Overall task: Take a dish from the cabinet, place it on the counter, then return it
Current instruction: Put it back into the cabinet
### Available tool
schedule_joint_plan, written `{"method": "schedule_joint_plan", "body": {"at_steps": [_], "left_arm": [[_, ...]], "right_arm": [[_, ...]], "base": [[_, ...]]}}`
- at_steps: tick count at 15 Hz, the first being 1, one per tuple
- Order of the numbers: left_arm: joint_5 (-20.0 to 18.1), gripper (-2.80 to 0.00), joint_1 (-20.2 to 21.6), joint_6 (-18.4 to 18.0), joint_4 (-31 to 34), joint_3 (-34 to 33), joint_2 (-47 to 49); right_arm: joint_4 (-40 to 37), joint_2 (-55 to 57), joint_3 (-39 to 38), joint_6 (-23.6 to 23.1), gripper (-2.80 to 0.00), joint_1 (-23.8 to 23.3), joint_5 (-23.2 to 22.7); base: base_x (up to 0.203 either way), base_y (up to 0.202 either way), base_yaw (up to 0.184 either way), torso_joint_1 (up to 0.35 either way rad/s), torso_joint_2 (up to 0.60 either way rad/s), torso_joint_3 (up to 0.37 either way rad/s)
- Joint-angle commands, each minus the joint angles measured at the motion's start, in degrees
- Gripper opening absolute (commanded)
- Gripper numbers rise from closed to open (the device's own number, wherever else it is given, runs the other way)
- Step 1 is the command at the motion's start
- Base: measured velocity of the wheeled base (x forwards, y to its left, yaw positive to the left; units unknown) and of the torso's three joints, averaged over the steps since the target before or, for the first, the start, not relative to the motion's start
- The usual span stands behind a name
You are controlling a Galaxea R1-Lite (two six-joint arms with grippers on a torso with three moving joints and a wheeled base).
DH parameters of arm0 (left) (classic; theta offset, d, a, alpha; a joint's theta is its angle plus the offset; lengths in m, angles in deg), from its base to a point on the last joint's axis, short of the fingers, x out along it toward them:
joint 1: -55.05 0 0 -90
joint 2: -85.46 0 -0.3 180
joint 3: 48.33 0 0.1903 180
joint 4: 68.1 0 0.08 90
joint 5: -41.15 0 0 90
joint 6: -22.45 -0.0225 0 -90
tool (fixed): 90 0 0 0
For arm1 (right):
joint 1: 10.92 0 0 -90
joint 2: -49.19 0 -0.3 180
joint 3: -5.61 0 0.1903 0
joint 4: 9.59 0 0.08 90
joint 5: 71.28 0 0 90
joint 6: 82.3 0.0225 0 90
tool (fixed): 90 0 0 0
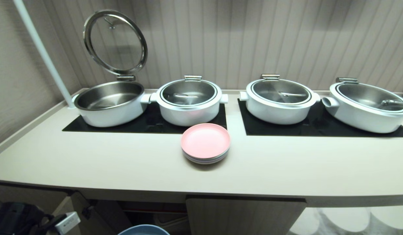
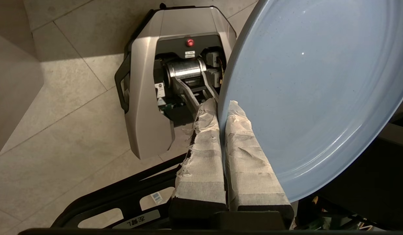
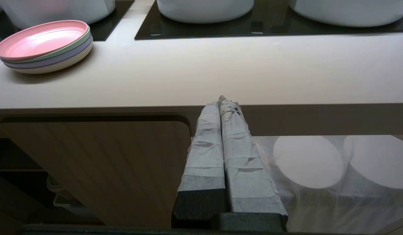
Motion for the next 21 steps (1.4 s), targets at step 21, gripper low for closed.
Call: {"method": "schedule_joint_plan", "body": {"at_steps": [21], "left_arm": [[-0.2,-2.8,0.0,0.0,0.0,-0.2,-0.8]], "right_arm": [[-0.2,0.1,0.1,3.0,-2.8,0.1,1.5]], "base": [[0.0,0.0,0.0,-0.053,0.11,0.061]]}}
